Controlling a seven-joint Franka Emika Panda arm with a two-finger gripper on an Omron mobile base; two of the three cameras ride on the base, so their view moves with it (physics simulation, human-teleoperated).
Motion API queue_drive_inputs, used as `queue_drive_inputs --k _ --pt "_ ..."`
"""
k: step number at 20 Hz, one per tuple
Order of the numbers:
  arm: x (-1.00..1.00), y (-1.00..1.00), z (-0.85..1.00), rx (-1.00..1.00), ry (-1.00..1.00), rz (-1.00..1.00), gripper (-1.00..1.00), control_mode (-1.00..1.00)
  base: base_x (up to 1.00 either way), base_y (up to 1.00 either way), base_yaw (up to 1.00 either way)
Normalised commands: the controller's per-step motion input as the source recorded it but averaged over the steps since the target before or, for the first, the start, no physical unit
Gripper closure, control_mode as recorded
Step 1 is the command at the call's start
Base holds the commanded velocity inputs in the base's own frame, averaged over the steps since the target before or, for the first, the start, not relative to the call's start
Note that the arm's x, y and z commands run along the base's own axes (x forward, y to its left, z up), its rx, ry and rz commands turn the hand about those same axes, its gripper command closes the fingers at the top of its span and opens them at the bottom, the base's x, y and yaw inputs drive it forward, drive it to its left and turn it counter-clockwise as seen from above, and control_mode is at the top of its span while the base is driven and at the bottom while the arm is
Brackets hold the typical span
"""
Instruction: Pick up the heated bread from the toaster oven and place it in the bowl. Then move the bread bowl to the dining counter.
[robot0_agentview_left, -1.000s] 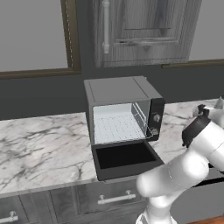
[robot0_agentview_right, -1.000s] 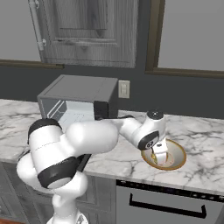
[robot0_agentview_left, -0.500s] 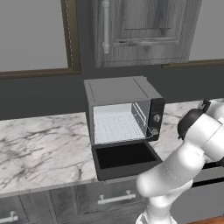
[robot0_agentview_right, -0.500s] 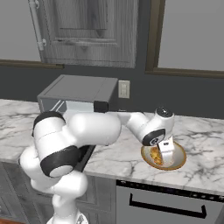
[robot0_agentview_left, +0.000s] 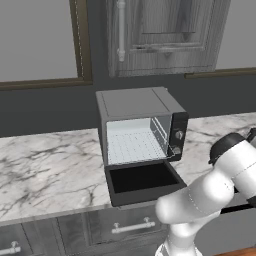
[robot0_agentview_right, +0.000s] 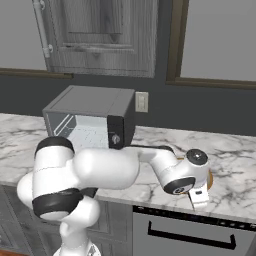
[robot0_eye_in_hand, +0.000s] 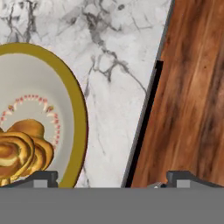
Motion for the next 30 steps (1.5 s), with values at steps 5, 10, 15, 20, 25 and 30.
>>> queue_drive_inputs --k 5,10,15,20,25,30 --pt "0.25 -0.02 -0.05 0.0 -0.13 0.0 -1.0 -1.0 0.0 0.0 0.0" --pt "0.47 0.0 -0.04 0.0 -0.07 0.0 -1.0 -1.0 0.0 0.0 0.0" --pt "0.4 0.0 -0.28 0.0 0.0 0.0 -1.0 -1.0 0.0 0.0 0.0" --pt "0.42 0.0 -0.36 0.0 -0.01 0.0 1.0 -1.0 0.0 0.0 0.0" --pt "0.02 0.0 0.01 0.0 -0.03 0.0 1.0 -1.0 0.0 0.0 0.0" --pt "-0.28 0.06 0.65 0.0 -0.31 0.0 1.0 -1.0 0.0 0.0 0.0"
